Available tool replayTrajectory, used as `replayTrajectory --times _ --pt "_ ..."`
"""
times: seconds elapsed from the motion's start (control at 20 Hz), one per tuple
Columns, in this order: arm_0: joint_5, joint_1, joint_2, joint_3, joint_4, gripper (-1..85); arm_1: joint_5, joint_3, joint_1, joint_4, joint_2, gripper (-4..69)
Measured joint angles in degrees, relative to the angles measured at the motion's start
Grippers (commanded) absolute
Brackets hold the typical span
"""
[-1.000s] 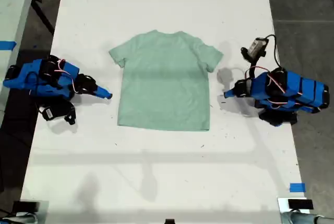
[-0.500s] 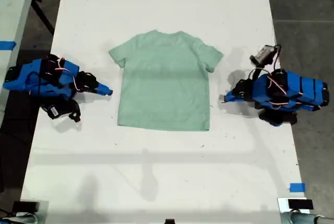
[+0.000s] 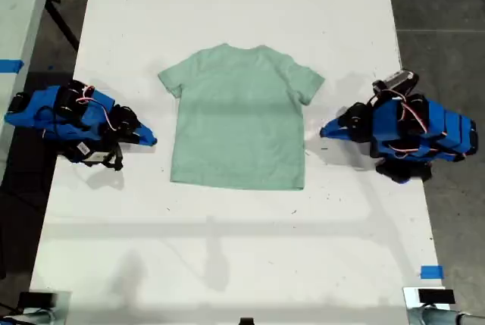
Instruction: Fold t-shirt
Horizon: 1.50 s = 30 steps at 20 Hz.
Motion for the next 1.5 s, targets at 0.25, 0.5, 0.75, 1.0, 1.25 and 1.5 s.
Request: replayTrajectory --times 0.25,0.5,0.75,1.0,1.25,1.5 --pt "4.13 -5.01 -10.72 -12.30 0.70 0.0 -7.56 -9.32 3.69 -0.44 -8.61 -1.0" --pt "12.83 -12.04 -29.44 -31.38 2.29 0.0 -17.75 -28.13 8.96 2.37 -28.13 -1.0" --pt "22.41 -22.24 -44.91 -49.22 8.70 0.0 -27.69 -48.52 16.17 11.69 -44.30 -1.0" --pt "30.59 -31.29 -62.23 -66.27 14.15 0.0 -36.56 -71.46 23.29 22.15 -64.78 -1.1" --pt "37.88 -40.69 -76.46 -77.96 18.63 3.3 -47.29 -85.69 31.73 25.58 -77.87 -1.1" --pt "41.57 -45.44 -81.39 -80.68 19.78 21.5 -55.37 -87.28 36.74 26.37 -82.00 20.4"
